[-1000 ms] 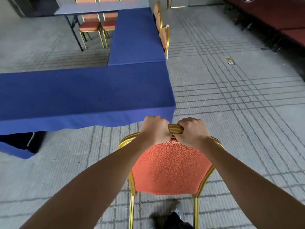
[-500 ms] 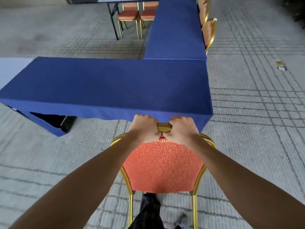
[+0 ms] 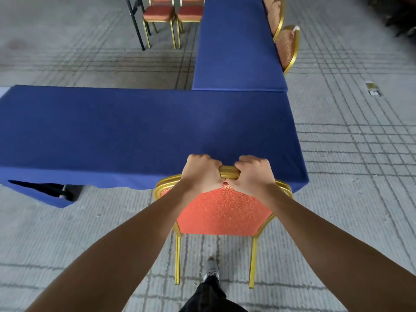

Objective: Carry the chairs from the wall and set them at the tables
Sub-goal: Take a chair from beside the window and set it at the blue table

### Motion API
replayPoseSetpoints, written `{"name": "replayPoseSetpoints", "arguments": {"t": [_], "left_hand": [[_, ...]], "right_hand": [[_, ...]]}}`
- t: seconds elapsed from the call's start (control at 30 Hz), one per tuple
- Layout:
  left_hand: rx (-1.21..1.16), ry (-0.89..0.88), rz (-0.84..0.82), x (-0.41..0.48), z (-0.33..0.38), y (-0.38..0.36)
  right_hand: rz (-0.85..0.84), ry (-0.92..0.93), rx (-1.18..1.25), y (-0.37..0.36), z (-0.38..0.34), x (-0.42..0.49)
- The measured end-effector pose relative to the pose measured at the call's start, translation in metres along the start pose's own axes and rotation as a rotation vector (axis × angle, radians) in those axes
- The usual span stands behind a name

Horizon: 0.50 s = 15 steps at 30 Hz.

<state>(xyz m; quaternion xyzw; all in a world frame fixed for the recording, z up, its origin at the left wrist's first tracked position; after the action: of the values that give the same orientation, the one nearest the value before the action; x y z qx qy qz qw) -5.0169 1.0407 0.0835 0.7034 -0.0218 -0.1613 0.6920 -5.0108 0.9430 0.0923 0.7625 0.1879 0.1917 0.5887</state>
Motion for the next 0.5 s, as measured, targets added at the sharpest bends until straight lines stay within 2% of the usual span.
{"name": "replayPoseSetpoints", "arguments": {"t": [0.07,0.17,0.33,0.43,0.5], "left_hand": [[-0.067,-0.016,0.058,0.003,-0.006,-0.004],[-0.173,-0.023,0.111,-0.001,-0.009,-0.031],[-0.254,-0.059,-0.024,-0.014,0.009,-0.082],[-0.233,-0.102,-0.008,-0.028,0.017,-0.091],[-0.188,-0.092,-0.082,-0.035,0.02,-0.107]], "right_hand": [[0.017,0.034,-0.021,-0.008,-0.003,0.005],[-0.068,0.033,-0.086,-0.042,-0.002,-0.001],[-0.198,0.018,-0.125,-0.085,0.003,-0.024],[-0.391,-0.033,-0.011,-0.111,0.005,-0.038],[-0.456,-0.058,0.056,-0.122,0.0,-0.05]]}}
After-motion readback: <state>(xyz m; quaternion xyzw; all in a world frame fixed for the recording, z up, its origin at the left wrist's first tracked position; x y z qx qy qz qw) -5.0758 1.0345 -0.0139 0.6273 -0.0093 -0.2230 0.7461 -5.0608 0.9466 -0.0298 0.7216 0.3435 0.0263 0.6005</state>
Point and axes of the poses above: each hand's wrist, its own x-axis towards the middle knuckle, its own y-axis out of the back of the hand, z = x × y, the point moved 10 cm from there along x, towards the middle knuckle, and after that the axes turned 12 degrees about -z, right-handed, at the moved point
